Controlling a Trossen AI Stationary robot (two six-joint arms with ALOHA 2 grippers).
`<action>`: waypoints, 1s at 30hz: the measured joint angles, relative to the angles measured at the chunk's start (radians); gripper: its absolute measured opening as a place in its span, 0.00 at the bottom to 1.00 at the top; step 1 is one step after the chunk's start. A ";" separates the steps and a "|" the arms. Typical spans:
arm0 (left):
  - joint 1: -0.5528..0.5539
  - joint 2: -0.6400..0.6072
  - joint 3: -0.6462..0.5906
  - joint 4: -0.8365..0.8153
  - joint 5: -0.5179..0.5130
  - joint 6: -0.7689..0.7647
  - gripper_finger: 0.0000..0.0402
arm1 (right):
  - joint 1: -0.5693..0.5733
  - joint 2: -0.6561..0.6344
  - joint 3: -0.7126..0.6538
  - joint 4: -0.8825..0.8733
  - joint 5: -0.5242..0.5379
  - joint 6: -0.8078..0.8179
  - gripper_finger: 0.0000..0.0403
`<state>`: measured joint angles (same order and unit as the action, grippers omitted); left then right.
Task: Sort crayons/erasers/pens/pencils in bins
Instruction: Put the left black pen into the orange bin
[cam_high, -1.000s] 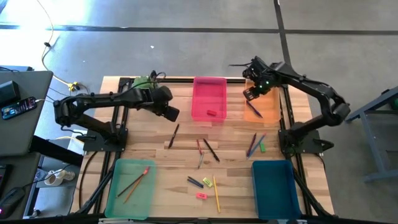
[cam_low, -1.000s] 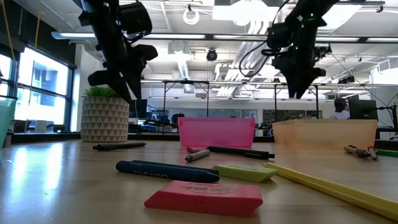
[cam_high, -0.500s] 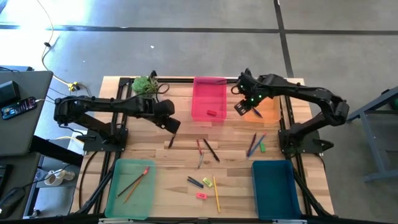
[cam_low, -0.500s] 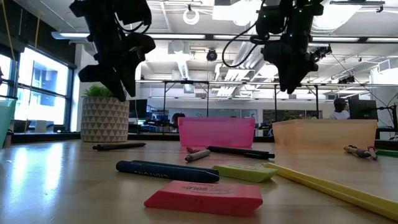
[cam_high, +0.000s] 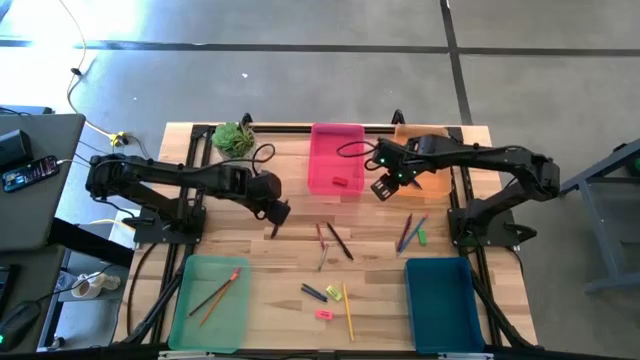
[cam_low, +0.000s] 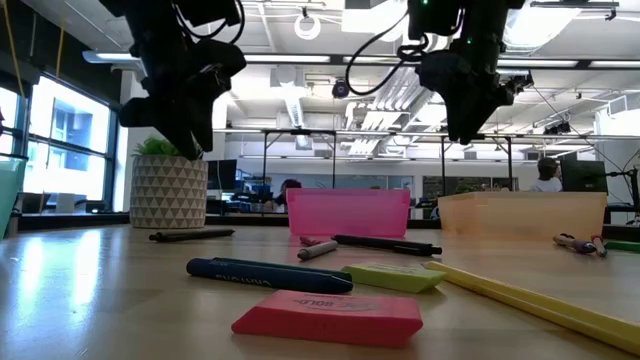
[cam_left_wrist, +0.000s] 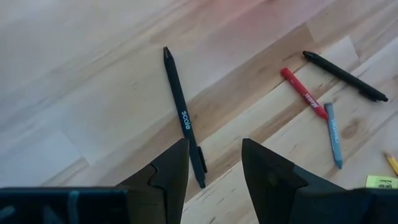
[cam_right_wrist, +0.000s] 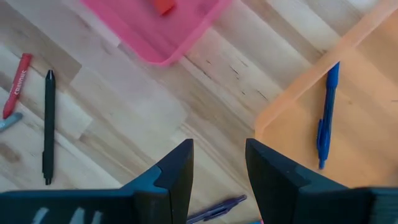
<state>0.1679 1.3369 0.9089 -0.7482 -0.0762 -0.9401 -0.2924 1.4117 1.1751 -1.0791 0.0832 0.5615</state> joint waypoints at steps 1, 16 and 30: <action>-0.005 0.000 0.000 0.000 -0.001 0.000 0.34 | 0.005 0.000 0.000 0.000 0.013 0.006 0.34; -0.019 0.186 0.000 0.057 -0.020 -0.053 0.34 | 0.005 0.000 0.000 0.001 0.058 -0.077 0.34; 0.028 0.366 0.000 0.122 -0.019 -0.079 0.34 | -0.004 0.000 0.000 0.001 0.062 -0.169 0.34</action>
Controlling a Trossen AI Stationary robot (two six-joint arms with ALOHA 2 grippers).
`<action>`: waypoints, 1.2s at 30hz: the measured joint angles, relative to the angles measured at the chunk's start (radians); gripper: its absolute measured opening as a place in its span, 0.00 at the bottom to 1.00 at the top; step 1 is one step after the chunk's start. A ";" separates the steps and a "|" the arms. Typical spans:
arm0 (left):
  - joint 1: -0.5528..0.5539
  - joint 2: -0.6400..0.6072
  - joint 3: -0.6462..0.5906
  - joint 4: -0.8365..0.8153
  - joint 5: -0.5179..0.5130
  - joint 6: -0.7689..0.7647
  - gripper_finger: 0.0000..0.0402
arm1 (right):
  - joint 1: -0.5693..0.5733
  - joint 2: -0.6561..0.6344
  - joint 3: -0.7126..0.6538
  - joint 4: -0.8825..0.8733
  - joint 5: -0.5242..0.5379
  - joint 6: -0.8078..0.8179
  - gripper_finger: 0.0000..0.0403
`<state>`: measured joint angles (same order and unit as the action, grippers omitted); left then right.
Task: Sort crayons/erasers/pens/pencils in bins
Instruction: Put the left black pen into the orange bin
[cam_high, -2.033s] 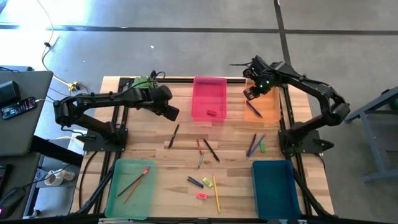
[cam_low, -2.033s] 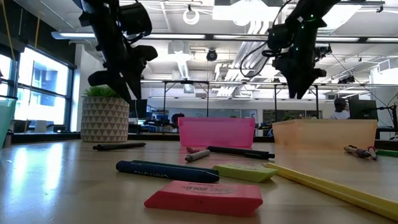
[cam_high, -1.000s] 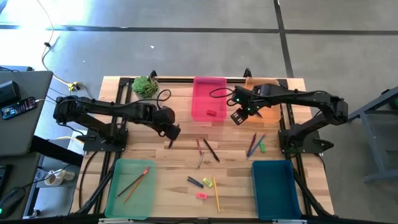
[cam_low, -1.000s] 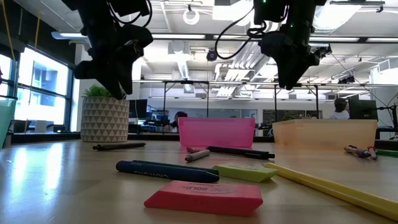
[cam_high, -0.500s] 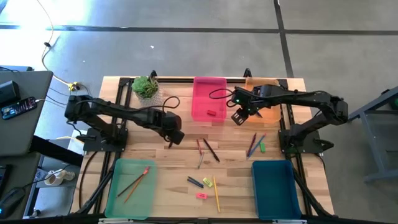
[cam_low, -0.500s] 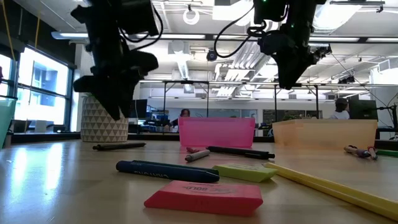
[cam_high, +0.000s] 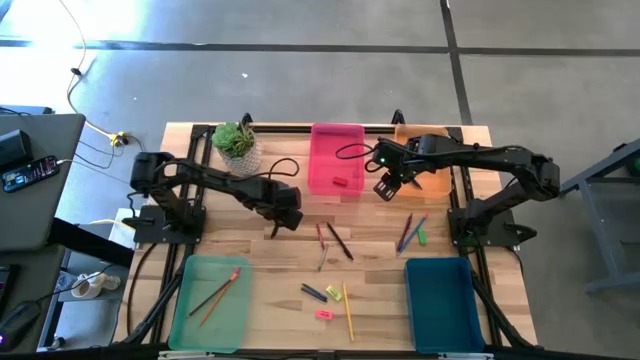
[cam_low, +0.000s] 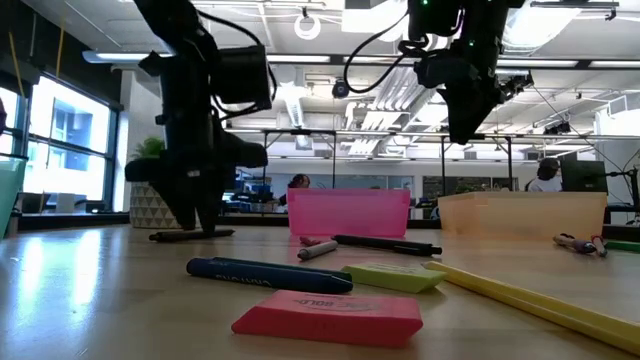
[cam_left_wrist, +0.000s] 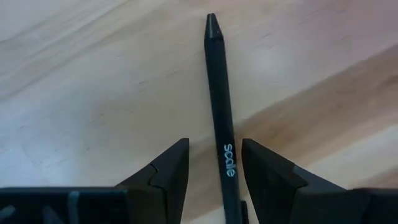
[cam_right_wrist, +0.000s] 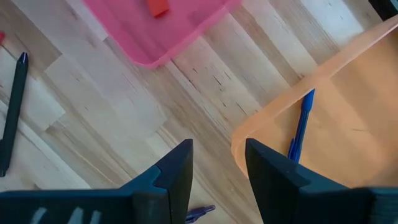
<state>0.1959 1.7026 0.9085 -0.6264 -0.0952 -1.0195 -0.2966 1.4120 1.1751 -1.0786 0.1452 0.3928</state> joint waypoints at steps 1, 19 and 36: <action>0.001 0.009 0.002 0.000 0.000 0.000 0.34 | 0.000 0.000 0.000 0.000 0.000 -0.005 0.34; 0.000 0.026 0.002 -0.002 -0.027 0.016 0.02 | -0.111 0.000 0.000 0.003 -0.059 -0.128 0.34; 0.051 -0.075 0.001 0.067 0.140 0.017 0.02 | -0.256 0.000 0.000 0.134 -0.228 -0.415 0.34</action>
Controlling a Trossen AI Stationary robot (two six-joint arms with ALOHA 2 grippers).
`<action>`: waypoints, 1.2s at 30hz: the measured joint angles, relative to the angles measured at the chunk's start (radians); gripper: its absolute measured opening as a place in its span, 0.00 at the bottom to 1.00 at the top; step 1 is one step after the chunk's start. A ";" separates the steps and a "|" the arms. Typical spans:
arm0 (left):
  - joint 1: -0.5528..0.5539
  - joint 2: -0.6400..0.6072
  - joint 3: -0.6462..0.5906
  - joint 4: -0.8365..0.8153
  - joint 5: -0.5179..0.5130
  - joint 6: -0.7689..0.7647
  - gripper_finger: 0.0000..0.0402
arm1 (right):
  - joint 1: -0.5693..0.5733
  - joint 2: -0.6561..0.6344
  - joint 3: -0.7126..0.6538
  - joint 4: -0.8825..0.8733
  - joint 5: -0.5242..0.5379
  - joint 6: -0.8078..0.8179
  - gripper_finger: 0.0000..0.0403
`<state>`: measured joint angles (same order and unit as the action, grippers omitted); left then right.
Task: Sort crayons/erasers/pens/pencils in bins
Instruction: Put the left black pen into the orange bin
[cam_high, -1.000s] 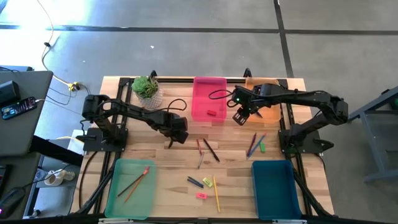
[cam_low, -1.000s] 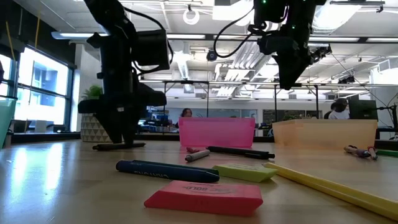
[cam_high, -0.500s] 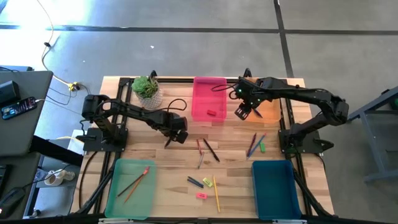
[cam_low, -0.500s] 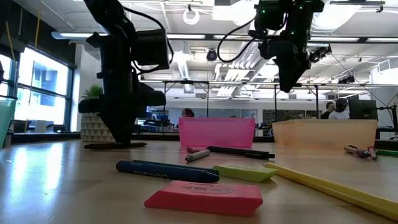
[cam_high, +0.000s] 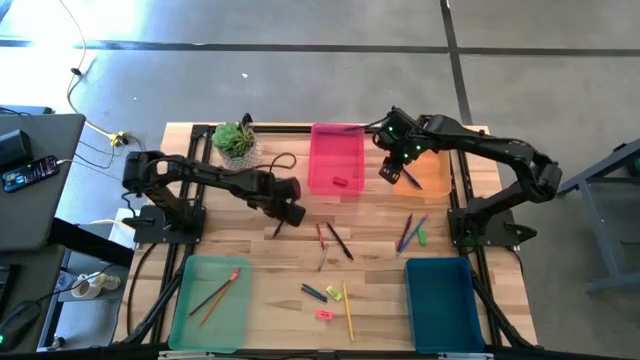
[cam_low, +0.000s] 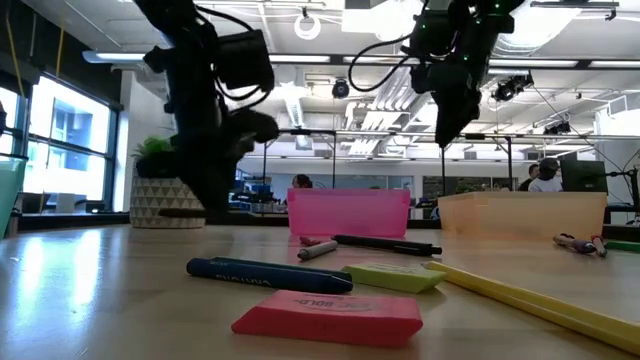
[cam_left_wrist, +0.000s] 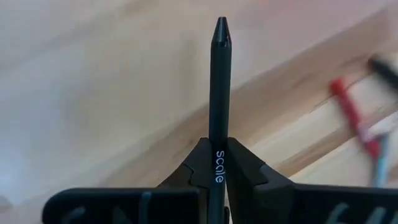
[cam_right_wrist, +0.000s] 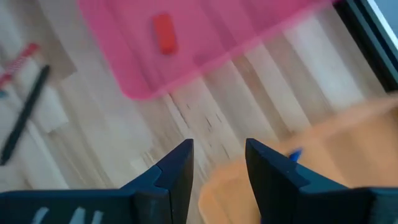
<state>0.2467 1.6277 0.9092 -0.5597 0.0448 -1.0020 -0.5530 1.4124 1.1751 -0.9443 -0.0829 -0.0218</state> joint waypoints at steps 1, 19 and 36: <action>0.005 -0.014 0.000 0.011 -0.003 -0.002 0.02 | -0.009 0.000 0.000 0.016 -0.028 -0.015 0.34; 0.051 -0.137 0.002 0.511 -0.085 0.039 0.01 | -0.188 0.000 0.000 0.280 -0.481 -0.293 0.34; 0.128 -0.137 0.002 0.865 -0.104 0.482 0.01 | -0.083 0.004 0.000 0.710 -0.659 -0.048 0.34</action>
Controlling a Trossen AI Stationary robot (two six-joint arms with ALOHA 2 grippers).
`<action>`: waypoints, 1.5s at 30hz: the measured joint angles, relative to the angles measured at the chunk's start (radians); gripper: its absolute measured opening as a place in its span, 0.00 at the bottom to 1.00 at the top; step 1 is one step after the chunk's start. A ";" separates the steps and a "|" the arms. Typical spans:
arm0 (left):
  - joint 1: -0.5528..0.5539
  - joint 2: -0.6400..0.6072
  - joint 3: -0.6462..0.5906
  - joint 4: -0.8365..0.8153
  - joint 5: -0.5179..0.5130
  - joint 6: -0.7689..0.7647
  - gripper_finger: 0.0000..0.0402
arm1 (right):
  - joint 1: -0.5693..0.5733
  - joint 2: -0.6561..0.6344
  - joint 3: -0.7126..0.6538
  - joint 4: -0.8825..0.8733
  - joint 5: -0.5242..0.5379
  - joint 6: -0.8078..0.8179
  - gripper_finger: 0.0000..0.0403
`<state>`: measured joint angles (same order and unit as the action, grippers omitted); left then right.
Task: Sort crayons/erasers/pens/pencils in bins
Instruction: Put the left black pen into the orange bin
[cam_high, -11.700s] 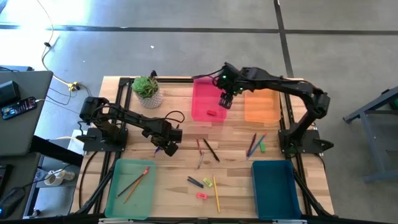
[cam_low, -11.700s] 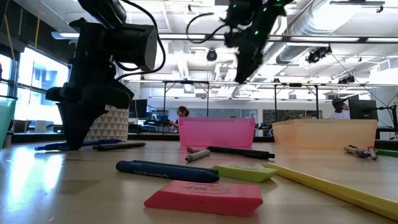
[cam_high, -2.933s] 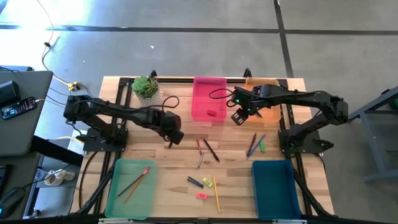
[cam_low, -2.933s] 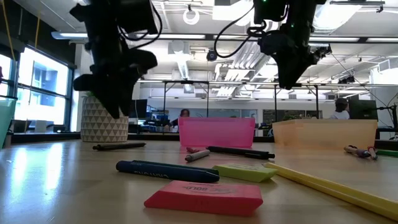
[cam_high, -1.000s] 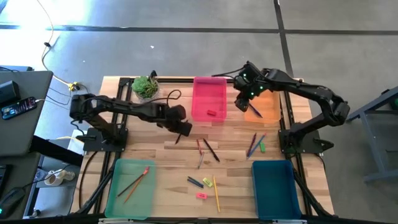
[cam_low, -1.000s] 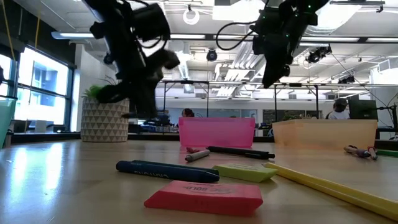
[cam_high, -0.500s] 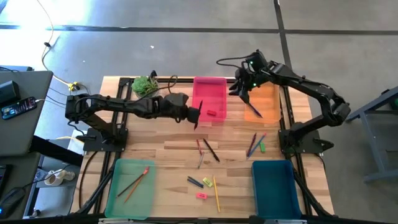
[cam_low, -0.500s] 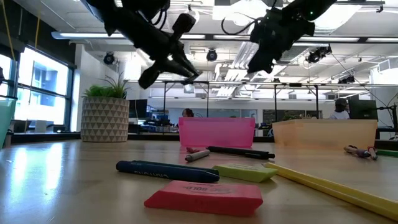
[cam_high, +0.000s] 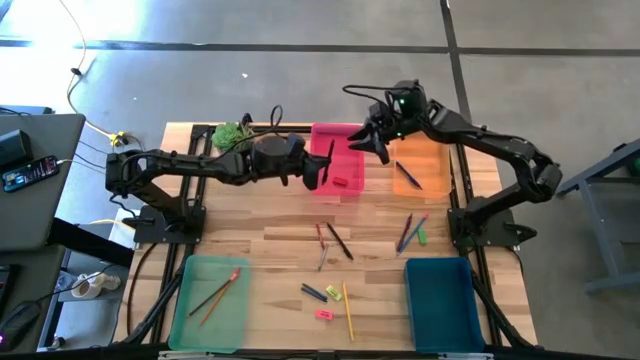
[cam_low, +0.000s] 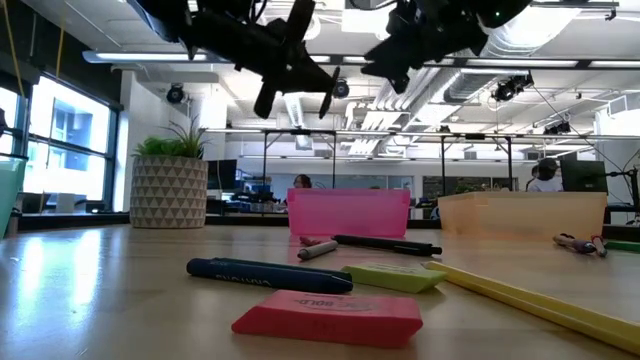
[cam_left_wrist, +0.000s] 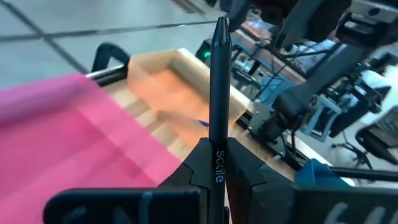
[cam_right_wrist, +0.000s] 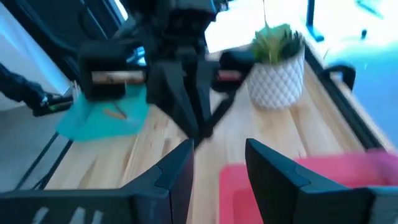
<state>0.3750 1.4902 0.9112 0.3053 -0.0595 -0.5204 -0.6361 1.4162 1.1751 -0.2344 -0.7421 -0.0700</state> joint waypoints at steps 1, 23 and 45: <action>0.003 0.000 0.000 0.007 0.009 0.018 0.01 | 0.013 0.002 0.001 0.029 0.016 0.017 0.34; 0.004 0.000 0.000 0.229 0.094 0.346 0.01 | 0.136 0.004 0.001 0.182 0.162 0.123 0.34; 0.006 -0.001 0.000 0.221 0.097 0.397 0.04 | 0.140 0.004 0.001 0.224 0.158 0.210 0.05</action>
<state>0.3805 1.4895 0.9115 0.5259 0.0380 -0.1234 -0.4965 1.4204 1.1763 -0.0106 -0.5838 0.1399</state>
